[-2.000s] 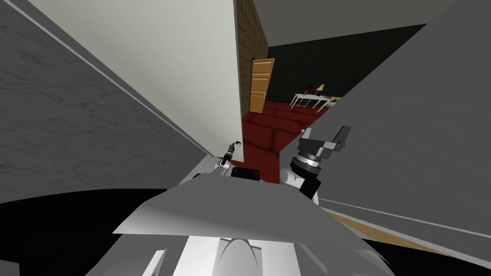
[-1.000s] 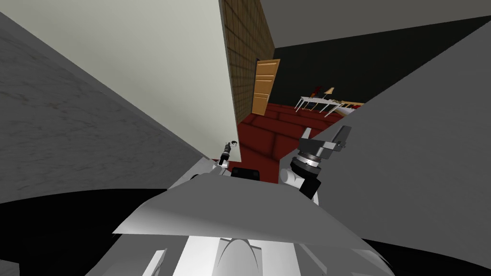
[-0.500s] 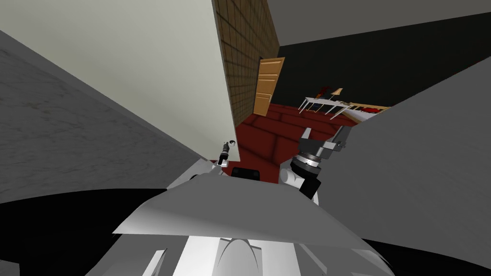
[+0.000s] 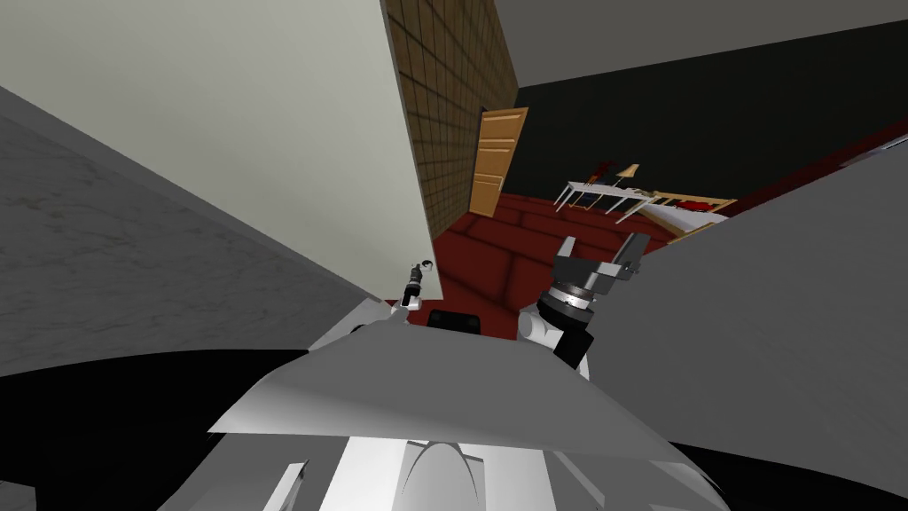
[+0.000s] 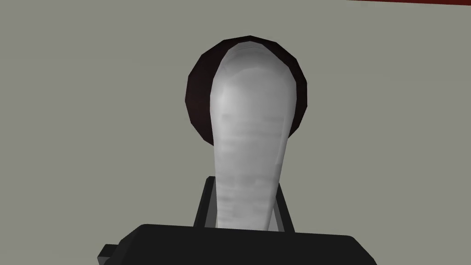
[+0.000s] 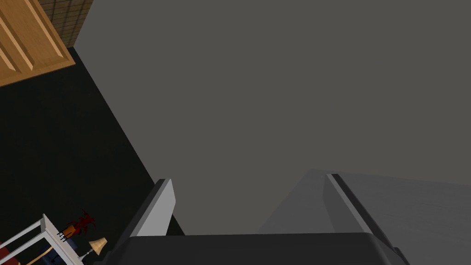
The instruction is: Push the door open
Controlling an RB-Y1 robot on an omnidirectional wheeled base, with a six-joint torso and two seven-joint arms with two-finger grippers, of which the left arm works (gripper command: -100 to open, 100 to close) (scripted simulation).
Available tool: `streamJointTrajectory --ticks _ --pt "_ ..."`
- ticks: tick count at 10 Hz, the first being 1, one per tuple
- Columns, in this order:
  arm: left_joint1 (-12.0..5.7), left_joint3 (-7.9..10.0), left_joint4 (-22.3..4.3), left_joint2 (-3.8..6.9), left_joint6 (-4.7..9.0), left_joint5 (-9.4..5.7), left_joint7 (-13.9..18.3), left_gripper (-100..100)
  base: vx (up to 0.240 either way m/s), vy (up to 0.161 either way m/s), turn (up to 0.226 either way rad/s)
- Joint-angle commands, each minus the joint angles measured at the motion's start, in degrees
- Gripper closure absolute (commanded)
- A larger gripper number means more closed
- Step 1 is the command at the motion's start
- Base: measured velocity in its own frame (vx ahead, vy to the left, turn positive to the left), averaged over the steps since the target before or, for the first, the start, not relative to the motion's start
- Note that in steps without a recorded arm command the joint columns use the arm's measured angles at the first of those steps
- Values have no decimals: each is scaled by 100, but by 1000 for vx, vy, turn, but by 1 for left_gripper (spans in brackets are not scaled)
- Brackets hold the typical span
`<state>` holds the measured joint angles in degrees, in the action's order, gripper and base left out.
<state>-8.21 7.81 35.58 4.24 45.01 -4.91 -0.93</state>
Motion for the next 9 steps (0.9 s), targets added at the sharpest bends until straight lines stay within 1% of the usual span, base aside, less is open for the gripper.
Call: streamJointTrajectory --ticks 1,4,9 --pt "-48 83 -8 59 49 -46 -17 100 155 -32 19" --pt "-44 235 -20 100 55 -134 -73 100 190 -51 46" --pt "-34 544 -43 156 67 -313 -185 100 208 -43 52"
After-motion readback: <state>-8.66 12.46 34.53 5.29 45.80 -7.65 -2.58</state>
